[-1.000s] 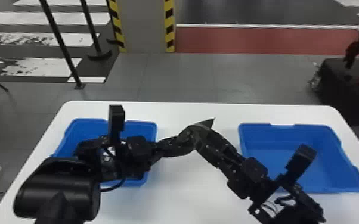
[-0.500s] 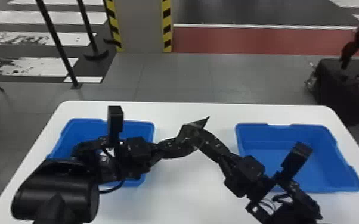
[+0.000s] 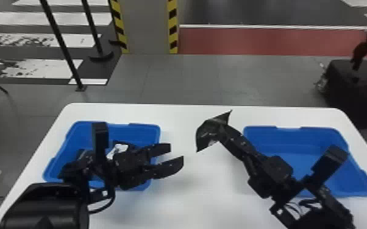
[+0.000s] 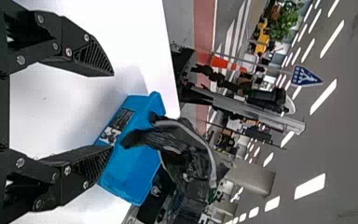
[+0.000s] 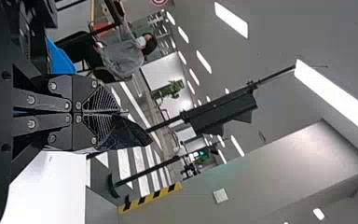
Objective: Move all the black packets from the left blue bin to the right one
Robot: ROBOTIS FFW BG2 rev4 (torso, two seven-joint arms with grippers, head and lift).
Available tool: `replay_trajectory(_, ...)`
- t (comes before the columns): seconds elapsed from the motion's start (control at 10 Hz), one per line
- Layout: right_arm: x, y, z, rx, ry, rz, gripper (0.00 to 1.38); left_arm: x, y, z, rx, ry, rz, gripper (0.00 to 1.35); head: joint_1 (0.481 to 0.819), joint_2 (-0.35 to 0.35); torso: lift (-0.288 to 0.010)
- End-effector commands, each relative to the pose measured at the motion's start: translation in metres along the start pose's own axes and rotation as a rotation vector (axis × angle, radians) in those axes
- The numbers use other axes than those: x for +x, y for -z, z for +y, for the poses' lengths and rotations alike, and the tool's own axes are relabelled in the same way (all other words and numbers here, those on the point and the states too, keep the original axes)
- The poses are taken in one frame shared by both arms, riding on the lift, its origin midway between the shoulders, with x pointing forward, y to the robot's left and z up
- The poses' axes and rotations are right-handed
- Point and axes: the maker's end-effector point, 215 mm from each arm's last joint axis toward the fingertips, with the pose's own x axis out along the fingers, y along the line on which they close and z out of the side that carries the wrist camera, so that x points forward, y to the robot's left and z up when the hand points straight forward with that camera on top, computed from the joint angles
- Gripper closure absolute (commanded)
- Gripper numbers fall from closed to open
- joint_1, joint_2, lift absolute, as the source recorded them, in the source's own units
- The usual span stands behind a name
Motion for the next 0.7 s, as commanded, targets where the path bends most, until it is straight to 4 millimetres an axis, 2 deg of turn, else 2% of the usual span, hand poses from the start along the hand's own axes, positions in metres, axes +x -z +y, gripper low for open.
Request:
replay_trajectory(0.0, -0.02, -0.014, -0.032, -0.041, 0.077, -0.016, 1.28, -0.019, 0.006, 0.006, -0.027, -0.028, -0.037, 0.19, 0.695, 0.042, -0.11)
replay_trajectory(0.2, -0.053, -0.018, -0.087, -0.096, 0.2, -0.002, 1.28, -0.06, -0.006, 0.02, -0.006, -0.106, -0.085, 0.19, 0.695, 0.008, -0.11)
replay_trajectory(0.4, -0.093, 0.001, -0.147, -0.121, 0.339, 0.056, 1.28, -0.101, -0.016, 0.034, 0.02, -0.189, -0.092, 0.19, 0.695, -0.014, -0.11)
replay_trajectory(0.6, -0.131, 0.02, -0.197, -0.137, 0.46, 0.119, 1.28, -0.133, -0.021, 0.042, 0.035, -0.251, -0.096, 0.19, 0.695, -0.032, -0.11)
